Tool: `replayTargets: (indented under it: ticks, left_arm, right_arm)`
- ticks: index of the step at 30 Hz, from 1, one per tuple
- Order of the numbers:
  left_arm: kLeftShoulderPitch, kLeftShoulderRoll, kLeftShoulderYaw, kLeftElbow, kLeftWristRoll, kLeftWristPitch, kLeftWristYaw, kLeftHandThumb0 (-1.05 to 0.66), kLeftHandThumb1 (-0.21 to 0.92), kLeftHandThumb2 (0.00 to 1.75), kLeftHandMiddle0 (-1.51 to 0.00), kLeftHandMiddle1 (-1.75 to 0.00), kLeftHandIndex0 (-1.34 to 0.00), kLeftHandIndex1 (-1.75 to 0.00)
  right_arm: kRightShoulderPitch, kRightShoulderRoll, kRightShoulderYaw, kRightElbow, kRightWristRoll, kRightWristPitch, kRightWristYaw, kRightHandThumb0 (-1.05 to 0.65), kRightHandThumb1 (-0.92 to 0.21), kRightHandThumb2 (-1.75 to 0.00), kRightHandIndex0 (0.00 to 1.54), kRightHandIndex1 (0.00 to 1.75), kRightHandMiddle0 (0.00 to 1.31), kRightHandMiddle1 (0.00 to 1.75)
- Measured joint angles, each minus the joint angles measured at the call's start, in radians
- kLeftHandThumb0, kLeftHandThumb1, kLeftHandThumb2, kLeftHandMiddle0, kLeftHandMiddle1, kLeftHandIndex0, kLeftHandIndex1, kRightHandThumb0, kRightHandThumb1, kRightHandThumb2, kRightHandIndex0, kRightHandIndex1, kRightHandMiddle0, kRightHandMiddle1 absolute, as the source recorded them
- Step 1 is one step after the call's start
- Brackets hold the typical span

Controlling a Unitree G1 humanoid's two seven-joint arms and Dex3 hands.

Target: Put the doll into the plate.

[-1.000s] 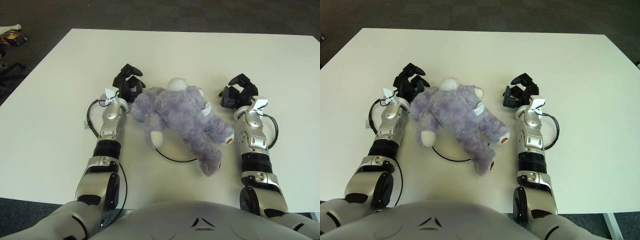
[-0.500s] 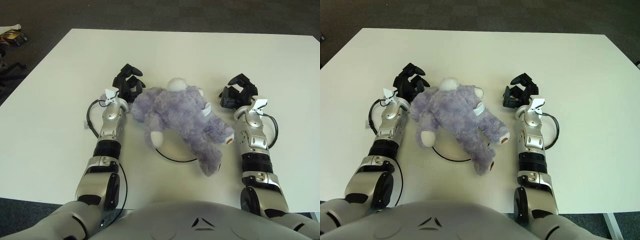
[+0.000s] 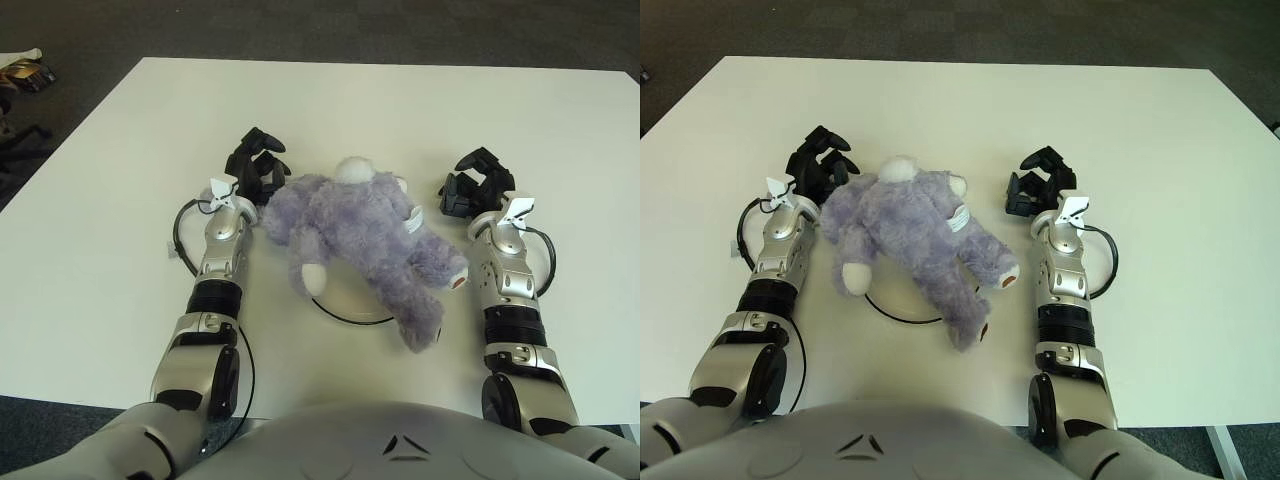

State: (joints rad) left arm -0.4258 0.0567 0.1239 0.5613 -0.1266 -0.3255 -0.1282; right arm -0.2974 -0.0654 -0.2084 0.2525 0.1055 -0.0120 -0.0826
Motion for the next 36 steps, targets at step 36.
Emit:
replayTargets:
  ticks: [36]
  left_arm:
    - [0.012,0.002,-0.005,-0.047,0.002,0.048,0.006,-0.01,0.20,1.46,-0.59,-1.75,-0.58,-1.75]
  right_arm:
    - [0.012,0.015,-0.003,-0.028,0.003,0.015,-0.013,-0.01,0.03,-1.61,0.96,1.45,0.67,1.75]
